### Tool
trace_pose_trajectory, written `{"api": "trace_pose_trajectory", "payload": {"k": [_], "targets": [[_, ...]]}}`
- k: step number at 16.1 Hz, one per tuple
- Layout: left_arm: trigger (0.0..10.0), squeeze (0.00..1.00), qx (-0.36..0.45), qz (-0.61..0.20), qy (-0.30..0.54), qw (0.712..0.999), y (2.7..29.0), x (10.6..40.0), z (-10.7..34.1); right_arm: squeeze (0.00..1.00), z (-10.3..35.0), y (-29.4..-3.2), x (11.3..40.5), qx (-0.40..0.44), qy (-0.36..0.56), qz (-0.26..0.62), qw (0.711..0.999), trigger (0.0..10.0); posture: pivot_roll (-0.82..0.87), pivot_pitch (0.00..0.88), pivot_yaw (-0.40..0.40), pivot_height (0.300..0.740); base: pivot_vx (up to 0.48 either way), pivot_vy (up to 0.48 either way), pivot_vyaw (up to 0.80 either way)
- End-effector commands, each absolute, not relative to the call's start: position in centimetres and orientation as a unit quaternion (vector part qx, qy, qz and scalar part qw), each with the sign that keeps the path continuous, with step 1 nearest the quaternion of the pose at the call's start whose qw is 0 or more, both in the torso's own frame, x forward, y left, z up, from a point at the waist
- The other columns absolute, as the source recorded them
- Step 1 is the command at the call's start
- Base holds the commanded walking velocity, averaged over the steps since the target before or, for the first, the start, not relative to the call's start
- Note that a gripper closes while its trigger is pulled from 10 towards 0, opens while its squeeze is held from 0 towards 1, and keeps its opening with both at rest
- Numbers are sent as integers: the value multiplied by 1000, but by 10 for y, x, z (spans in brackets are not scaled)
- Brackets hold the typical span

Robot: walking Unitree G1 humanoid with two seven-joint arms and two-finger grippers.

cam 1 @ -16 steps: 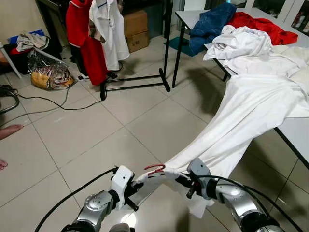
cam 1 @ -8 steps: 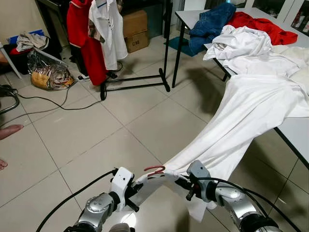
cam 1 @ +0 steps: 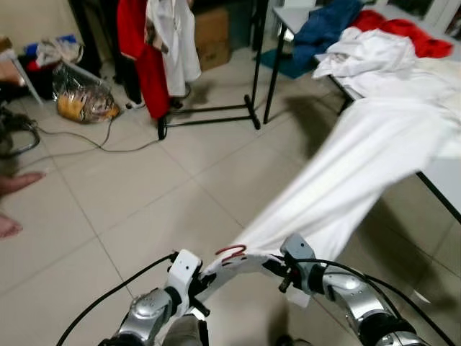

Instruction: Hang hanger

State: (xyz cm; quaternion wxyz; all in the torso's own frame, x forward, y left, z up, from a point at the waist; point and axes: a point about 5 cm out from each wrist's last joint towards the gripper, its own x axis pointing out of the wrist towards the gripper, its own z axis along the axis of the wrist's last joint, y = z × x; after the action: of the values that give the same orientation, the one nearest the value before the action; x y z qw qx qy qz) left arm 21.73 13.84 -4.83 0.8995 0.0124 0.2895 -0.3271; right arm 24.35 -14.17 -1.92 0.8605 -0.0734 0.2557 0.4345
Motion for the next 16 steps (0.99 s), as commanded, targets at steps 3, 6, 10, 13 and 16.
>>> {"api": "trace_pose_trajectory", "payload": {"k": [3,6,10,13,16], "targets": [[10000,0,2,-323,303,897,136,211,-53,0,-15,-140,247,-58,240,433,867,10000,117,0,24,740,0,0,0],[10000,0,2,-322,303,897,137,211,-53,0,-15,-138,247,-58,238,435,867,10000,118,0,26,740,0,0,0],[10000,0,2,-319,304,898,138,211,-53,0,-15,-138,247,-61,238,435,867,10000,118,0,26,740,0,0,0],[10000,0,2,-302,298,905,139,215,-52,0,-12,-140,253,-82,215,396,889,10000,113,0,24,740,0,0,0],[10000,0,-5,-224,272,936,147,227,-46,0,-1,-139,265,-89,153,322,930,10000,113,0,23,740,0,0,0]]}}
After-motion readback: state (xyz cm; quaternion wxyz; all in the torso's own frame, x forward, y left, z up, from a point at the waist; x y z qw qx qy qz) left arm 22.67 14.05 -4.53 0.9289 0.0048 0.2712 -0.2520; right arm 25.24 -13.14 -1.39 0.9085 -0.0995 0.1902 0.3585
